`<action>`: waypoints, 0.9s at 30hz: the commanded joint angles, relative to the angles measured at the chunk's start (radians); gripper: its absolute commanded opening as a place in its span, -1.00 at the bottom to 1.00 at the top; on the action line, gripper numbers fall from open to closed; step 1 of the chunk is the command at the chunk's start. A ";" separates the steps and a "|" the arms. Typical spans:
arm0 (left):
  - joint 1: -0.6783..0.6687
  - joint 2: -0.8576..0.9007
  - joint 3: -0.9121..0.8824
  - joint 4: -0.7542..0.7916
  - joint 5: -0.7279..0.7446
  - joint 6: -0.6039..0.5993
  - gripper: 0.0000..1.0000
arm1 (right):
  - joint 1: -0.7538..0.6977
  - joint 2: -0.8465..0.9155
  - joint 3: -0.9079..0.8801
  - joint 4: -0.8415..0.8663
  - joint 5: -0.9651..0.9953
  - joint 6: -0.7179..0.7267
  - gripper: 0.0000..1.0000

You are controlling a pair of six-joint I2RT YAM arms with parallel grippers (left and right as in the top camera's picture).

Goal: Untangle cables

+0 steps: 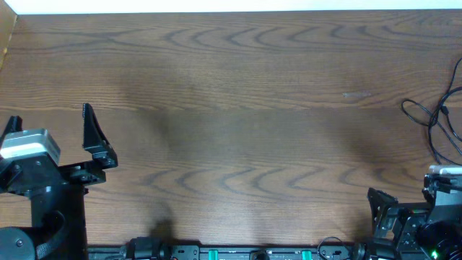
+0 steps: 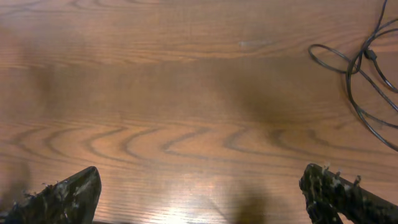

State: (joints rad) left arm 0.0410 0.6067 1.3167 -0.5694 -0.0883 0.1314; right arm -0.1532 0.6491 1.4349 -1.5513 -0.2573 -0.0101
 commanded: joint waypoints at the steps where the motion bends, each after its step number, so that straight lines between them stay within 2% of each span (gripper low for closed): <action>1: -0.005 -0.001 0.002 -0.003 -0.002 -0.005 0.87 | -0.006 0.004 0.003 -0.012 0.004 0.002 0.99; 14: -0.005 -0.001 0.002 -0.015 -0.002 -0.005 0.87 | -0.006 0.004 0.003 -0.016 0.004 0.002 0.99; 19: -0.005 -0.001 0.002 -0.117 -0.006 -0.001 0.87 | -0.006 0.004 0.003 -0.016 0.004 0.002 0.98; 23: -0.005 0.000 0.002 -0.346 -0.028 0.044 0.87 | -0.006 0.004 0.003 -0.016 0.004 0.002 0.99; 25: -0.005 -0.001 0.002 -0.381 -0.008 0.032 0.87 | -0.006 0.004 0.003 -0.016 0.004 0.002 0.99; 27: -0.005 0.000 0.002 -0.350 0.003 0.032 0.87 | -0.006 0.004 0.003 -0.016 0.004 0.002 0.99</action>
State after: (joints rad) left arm 0.0410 0.6071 1.3109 -0.9474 -0.0917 0.1467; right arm -0.1532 0.6491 1.4353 -1.5665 -0.2543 -0.0101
